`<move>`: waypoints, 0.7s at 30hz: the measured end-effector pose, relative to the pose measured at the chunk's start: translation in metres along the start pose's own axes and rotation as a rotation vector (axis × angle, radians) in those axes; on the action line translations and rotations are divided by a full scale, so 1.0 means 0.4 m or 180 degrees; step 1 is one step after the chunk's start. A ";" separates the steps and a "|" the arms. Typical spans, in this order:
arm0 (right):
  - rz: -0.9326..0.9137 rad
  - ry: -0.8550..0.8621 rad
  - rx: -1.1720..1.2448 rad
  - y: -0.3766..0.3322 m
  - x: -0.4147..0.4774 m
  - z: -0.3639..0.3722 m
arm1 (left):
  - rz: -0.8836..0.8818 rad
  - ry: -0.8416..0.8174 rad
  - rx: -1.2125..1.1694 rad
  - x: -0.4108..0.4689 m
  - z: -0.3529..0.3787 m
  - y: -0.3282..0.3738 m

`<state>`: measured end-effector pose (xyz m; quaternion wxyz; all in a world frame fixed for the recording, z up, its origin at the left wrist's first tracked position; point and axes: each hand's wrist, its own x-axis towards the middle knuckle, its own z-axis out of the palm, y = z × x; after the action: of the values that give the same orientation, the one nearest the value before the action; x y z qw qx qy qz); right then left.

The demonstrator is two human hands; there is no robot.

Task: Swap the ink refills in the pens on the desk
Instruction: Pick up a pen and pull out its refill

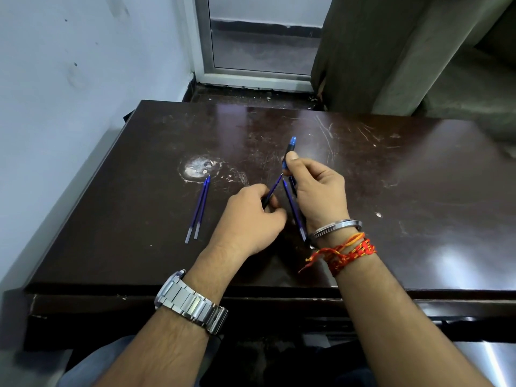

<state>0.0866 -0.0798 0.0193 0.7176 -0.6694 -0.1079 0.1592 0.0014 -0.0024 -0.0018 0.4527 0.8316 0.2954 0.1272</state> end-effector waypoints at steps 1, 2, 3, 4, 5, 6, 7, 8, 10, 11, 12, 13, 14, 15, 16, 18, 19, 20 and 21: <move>0.0027 -0.0068 -0.0018 0.002 -0.002 0.002 | 0.0008 0.0019 0.0000 0.000 -0.001 0.001; 0.0032 -0.0117 -0.0075 0.004 -0.003 0.004 | 0.0010 0.0042 -0.0005 0.000 -0.002 0.001; 0.0030 -0.0158 -0.0136 0.007 -0.004 0.006 | 0.0010 0.0071 -0.0007 0.000 -0.002 0.001; 0.0038 -0.0198 -0.0166 0.010 -0.005 0.010 | 0.0015 0.0105 -0.0009 0.000 -0.003 0.001; 0.0053 -0.0229 -0.0177 0.013 -0.005 0.012 | 0.0021 0.0142 -0.0016 0.000 -0.004 0.000; 0.0051 -0.0243 -0.0197 0.016 -0.005 0.014 | 0.0017 0.0179 -0.0035 0.001 -0.005 0.000; 0.0023 -0.0250 -0.0225 0.020 -0.004 0.015 | 0.0001 0.0211 -0.0057 0.001 -0.007 0.000; -0.0019 -0.0258 -0.0228 0.023 -0.003 0.016 | -0.0022 0.0233 -0.0081 0.002 -0.008 0.000; -0.0076 -0.0310 -0.0148 0.027 -0.005 0.018 | -0.0064 0.0261 -0.0135 0.003 -0.011 -0.002; -0.0105 -0.0343 -0.0141 0.028 -0.007 0.018 | -0.0088 0.0270 -0.0164 0.003 -0.012 -0.003; -0.0133 -0.0369 -0.0178 0.029 -0.007 0.019 | -0.0110 0.0279 -0.0184 0.003 -0.012 -0.004; -0.0150 -0.0372 -0.0224 0.029 -0.007 0.021 | -0.0130 0.0289 -0.0186 0.003 -0.012 -0.005; -0.0149 -0.0351 -0.0248 0.029 -0.007 0.022 | -0.0146 0.0301 -0.0177 0.003 -0.012 -0.005; -0.0134 -0.0322 -0.0248 0.031 -0.007 0.023 | -0.0159 0.0310 -0.0174 0.003 -0.011 -0.005; -0.0118 -0.0329 -0.0237 0.033 -0.007 0.023 | -0.0163 0.0321 -0.0187 0.005 -0.010 -0.003; -0.0067 -0.0549 -0.0206 0.038 -0.015 0.028 | -0.0153 0.0392 -0.0236 0.007 -0.010 -0.002; -0.0039 -0.0700 -0.0163 0.041 -0.023 0.032 | -0.0161 0.0443 -0.0269 0.008 -0.013 -0.001; -0.0007 -0.0810 -0.0122 0.044 -0.029 0.037 | -0.0186 0.0479 -0.0320 0.009 -0.017 0.000; 0.0030 -0.0874 -0.0103 0.044 -0.034 0.041 | -0.0220 0.0488 -0.0385 0.009 -0.021 0.000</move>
<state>0.0664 -0.0685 0.0038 0.6845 -0.6533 -0.2045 0.2508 0.0001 0.0054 0.0025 0.4822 0.7799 0.3495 0.1923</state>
